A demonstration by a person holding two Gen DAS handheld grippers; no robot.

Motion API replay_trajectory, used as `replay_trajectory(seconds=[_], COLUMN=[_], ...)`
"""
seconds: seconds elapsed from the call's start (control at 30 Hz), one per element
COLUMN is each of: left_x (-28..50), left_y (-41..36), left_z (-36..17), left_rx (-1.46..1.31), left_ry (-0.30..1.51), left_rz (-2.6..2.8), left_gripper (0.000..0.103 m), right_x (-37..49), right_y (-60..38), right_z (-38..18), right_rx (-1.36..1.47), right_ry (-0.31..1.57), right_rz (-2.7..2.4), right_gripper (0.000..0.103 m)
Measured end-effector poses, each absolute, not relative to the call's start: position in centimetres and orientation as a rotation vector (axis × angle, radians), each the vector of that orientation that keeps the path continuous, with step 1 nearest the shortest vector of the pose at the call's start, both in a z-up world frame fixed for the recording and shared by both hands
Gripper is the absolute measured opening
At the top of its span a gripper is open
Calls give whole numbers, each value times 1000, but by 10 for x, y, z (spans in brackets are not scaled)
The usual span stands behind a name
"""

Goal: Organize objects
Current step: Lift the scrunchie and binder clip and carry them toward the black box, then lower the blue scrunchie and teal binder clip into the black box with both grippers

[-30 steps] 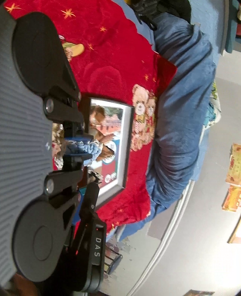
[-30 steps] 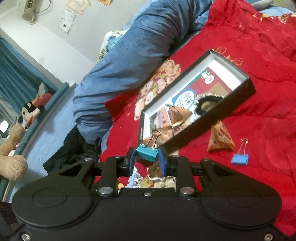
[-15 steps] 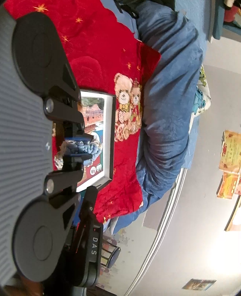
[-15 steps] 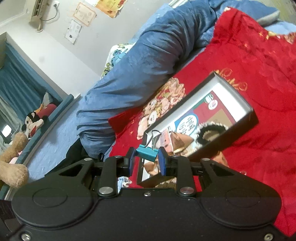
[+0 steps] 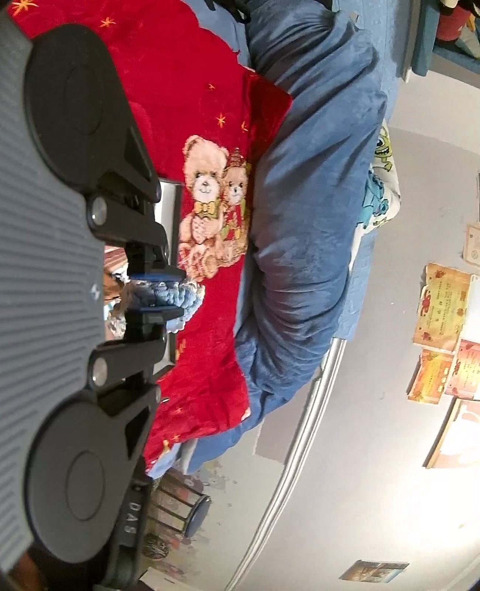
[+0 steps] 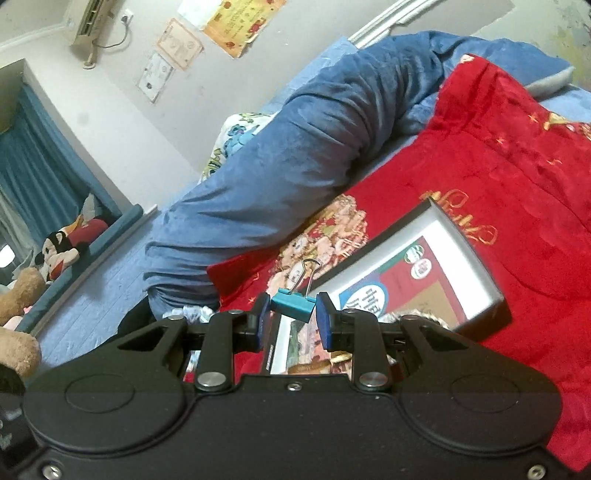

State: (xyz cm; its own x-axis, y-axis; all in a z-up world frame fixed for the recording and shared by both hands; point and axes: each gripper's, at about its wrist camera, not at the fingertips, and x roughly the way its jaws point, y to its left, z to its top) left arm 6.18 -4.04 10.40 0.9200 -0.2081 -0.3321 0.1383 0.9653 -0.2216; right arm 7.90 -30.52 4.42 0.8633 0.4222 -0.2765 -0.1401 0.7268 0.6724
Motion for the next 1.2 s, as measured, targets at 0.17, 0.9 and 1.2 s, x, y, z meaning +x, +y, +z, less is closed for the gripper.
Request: replay_trajectory(seconds=[0.17,0.9,1.2], left_x=[71,125,153], left_y=[-45,-63,-35], left_z=[111,120,92], left_rx=[-177,-92,-193], left_ry=[337,153,248], left_rz=[-177,-165,-142], left_gripper=[16,16,16], right_x=[99,189,204], right_y=[-306,-350,-348], right_z=[46,43,26], right_rx=[695,776,770], right_ry=[420,356,395], right_rz=[331,281,216], right_gripper=[26,26,26])
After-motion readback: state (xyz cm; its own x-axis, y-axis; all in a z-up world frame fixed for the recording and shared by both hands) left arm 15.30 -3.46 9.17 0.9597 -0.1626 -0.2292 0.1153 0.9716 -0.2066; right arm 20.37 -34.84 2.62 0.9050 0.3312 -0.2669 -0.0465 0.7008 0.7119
